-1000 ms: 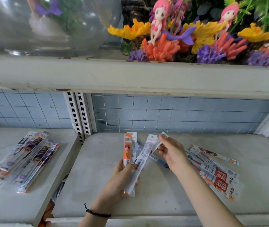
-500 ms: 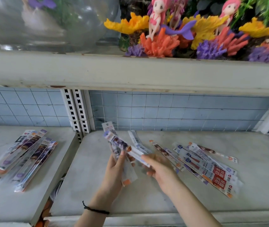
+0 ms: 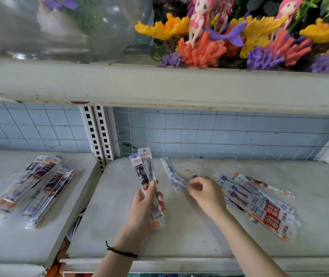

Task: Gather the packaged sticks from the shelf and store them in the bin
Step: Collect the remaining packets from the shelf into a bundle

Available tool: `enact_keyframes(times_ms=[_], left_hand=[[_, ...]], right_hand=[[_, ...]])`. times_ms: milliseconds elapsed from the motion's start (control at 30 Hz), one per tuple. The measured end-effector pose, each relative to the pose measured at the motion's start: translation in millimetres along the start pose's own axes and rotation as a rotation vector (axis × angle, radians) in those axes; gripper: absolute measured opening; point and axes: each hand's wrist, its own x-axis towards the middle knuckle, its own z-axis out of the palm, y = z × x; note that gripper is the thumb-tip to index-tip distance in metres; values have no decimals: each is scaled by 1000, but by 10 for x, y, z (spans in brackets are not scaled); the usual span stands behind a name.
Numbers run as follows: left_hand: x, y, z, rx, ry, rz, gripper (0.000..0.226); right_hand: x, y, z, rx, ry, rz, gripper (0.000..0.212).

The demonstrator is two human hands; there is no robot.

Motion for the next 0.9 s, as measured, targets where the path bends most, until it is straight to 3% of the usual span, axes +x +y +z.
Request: enact_keyframes(times_ms=[133,400,500,667,900], left_hand=[[45,18,9,-16,-3,-46,42],[50,-1,-12,-88,-27,-59,42],[36,2,-27,-84,-14,-46,43],[33,12,-35,-100,-8,-46,42],[39,12,-35,-124,3,-61,41]], right_hand=[[32,139,-2,-375,-76,-48,37],[196,-183,265,-638,-194,-112,66],[261,-237,327,-601,-187,-75,60],[323,-125,325,-310,-172,-30,24],[261,-54,163,-187,-218,-85,16]])
